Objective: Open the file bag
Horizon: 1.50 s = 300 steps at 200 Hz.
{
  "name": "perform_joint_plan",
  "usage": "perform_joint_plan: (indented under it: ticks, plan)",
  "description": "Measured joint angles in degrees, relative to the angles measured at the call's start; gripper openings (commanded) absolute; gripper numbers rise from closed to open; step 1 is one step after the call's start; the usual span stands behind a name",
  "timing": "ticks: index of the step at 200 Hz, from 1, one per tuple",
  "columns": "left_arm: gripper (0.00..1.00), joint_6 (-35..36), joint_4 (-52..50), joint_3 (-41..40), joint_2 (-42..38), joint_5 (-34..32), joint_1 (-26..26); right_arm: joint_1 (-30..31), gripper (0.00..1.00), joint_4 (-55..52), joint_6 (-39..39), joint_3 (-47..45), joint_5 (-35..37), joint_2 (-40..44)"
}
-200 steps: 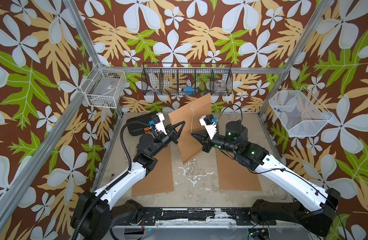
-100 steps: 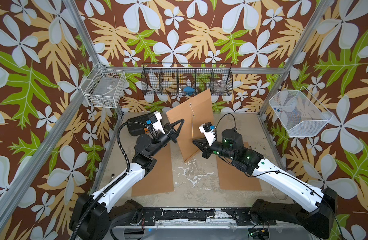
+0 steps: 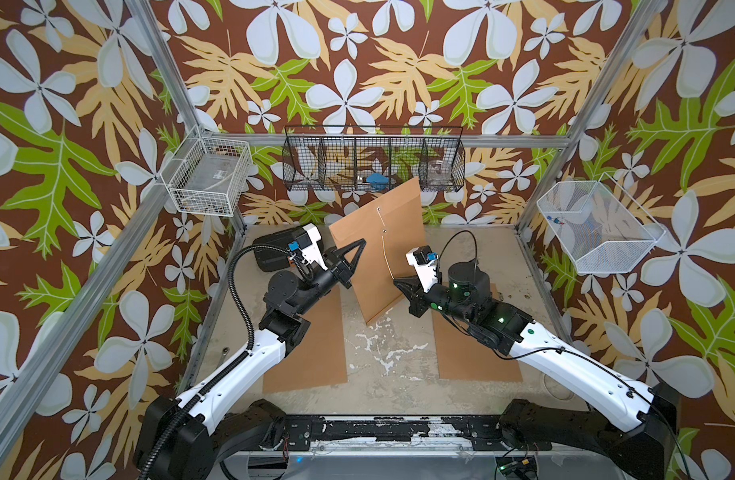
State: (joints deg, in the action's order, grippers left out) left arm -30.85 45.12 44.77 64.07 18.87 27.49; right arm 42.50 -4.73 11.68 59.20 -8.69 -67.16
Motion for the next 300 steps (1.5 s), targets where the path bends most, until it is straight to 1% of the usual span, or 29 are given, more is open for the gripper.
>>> perform_joint_plan:
  ticks: [63,140,223,300]
  plan:
    - [0.0,1.5,-0.7,-0.2,-1.3,0.0,0.0,-3.2,0.0,-1.0,-0.7,-0.8,2.8,0.9]
    - [0.0,2.8,-1.9,-0.5,-1.8,0.7,0.0,-6.3,0.0,-1.4,-1.6,-1.6,4.3,0.9]
    - [0.0,5.5,-3.7,-2.3,-2.3,2.7,0.0,-9.1,0.0,-2.6,-3.5,1.6,7.3,0.8]
    - [0.0,7.6,-4.4,-3.2,-3.3,3.1,0.0,-14.1,0.0,-5.1,-4.9,3.1,8.5,2.5]
